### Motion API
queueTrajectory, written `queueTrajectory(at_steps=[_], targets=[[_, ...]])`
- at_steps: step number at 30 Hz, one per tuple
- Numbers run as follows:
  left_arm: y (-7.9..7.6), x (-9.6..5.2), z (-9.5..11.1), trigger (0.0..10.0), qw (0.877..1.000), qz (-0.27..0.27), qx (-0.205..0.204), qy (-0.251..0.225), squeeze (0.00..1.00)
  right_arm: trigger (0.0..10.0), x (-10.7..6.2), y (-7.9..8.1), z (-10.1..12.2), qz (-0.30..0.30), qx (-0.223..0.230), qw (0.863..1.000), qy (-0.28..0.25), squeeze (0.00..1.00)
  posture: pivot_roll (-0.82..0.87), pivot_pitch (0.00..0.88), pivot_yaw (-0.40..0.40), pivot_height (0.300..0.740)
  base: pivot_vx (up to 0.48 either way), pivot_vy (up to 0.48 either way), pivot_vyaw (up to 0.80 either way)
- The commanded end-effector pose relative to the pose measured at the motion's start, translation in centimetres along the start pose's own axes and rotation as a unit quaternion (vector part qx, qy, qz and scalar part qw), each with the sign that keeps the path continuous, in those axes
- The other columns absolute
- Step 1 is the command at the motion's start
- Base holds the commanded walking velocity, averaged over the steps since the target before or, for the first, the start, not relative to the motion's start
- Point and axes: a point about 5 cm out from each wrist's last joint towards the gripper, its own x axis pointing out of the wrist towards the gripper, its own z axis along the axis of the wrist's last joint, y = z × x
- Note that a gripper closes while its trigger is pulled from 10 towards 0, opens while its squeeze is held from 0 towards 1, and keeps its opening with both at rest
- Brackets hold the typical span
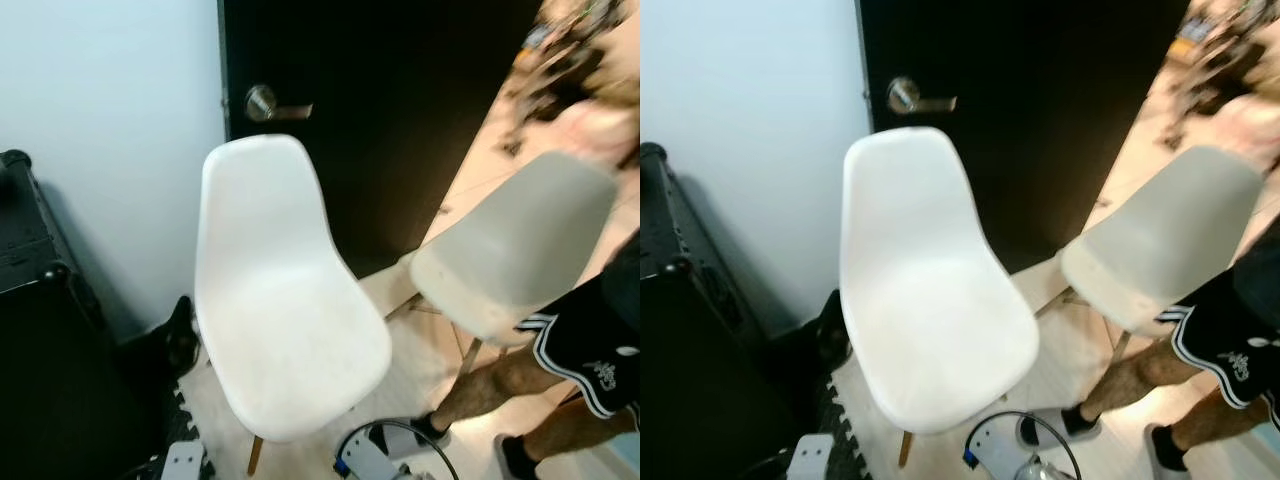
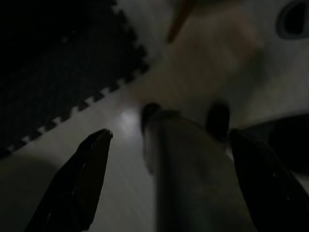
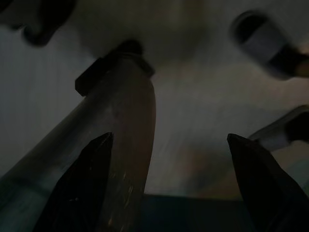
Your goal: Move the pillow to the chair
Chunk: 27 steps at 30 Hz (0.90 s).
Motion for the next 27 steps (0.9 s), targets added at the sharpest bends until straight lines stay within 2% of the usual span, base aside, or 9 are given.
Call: queueTrajectory(at_steps=[1,8,17,21,27], targets=[[-0.46,-0.25,-1.52,10.0,1.000,-0.007,-0.001,0.029,0.00,10.0,0.22,0.57,-1.64,0.012,0.002,0.999,0.031,0.00,0.11,0.030,-0.106,0.740,-0.480,0.000,0.00],[-0.49,-0.24,-1.48,10.0,1.000,-0.007,-0.001,0.028,0.00,10.0,0.20,0.48,-1.52,0.010,-0.001,1.000,0.029,0.00,0.11,0.035,-0.106,0.740,-0.480,0.000,0.00],[-0.45,-0.22,-1.39,10.0,1.000,-0.005,-0.007,0.026,0.00,10.0,0.17,0.34,-1.24,0.007,0.000,1.000,0.022,0.00,0.12,0.035,-0.106,0.740,-0.335,0.000,0.00],[-0.40,-0.23,-1.36,10.0,1.000,-0.002,-0.013,0.023,0.00,10.0,0.16,0.34,-1.17,0.009,-0.003,1.000,0.019,0.00,0.12,0.034,-0.106,0.740,0.000,0.000,-0.10],[-0.36,-0.23,-1.34,10.0,1.000,-0.001,-0.019,0.022,0.00,10.0,0.16,0.34,-1.17,0.012,-0.002,1.000,0.017,0.00,0.12,0.034,-0.110,0.740,0.000,0.000,-0.71]])
